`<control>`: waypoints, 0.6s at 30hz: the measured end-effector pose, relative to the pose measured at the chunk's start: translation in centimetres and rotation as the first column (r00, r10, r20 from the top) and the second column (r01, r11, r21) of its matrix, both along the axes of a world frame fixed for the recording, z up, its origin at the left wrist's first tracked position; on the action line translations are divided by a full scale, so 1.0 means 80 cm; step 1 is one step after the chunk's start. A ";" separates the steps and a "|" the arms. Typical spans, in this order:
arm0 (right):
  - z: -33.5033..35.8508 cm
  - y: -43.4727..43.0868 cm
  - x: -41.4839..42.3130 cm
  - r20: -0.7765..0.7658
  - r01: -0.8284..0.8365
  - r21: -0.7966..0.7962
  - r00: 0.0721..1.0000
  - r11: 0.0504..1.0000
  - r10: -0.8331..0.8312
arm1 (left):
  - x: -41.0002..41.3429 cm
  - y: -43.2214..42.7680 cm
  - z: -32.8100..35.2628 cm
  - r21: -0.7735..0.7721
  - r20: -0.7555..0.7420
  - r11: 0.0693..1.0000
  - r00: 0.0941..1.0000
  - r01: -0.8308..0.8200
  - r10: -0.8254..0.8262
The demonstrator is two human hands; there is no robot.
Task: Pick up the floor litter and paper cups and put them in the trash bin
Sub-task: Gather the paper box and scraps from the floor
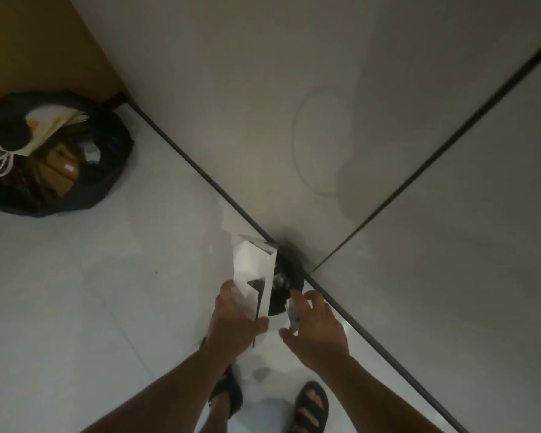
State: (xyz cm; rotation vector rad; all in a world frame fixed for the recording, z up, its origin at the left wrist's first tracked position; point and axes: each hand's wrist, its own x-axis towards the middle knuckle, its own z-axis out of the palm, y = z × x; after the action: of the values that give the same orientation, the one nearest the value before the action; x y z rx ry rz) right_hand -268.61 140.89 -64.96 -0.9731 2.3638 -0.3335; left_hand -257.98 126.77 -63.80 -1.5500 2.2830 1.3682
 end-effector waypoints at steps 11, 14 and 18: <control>-0.173 -0.104 -0.047 0.010 0.137 0.053 0.990 0.989 -0.138 | -0.079 -0.100 -0.186 -0.205 0.090 0.942 0.963 0.266 -0.252; -0.220 -0.108 -0.059 0.024 0.119 0.085 0.992 0.989 -0.121 | -0.096 -0.107 -0.242 -0.268 0.100 0.914 0.953 0.303 -0.287; -0.274 -0.109 -0.076 -0.041 0.063 0.098 0.997 0.993 -0.060 | -0.096 -0.100 -0.301 -0.365 0.173 0.860 0.934 0.356 -0.313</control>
State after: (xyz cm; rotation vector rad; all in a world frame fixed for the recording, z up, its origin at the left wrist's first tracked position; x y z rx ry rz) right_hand -274.70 132.21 -86.84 -0.8689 2.4236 -0.2202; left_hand -265.68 118.76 -87.92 -1.1770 2.7084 0.7550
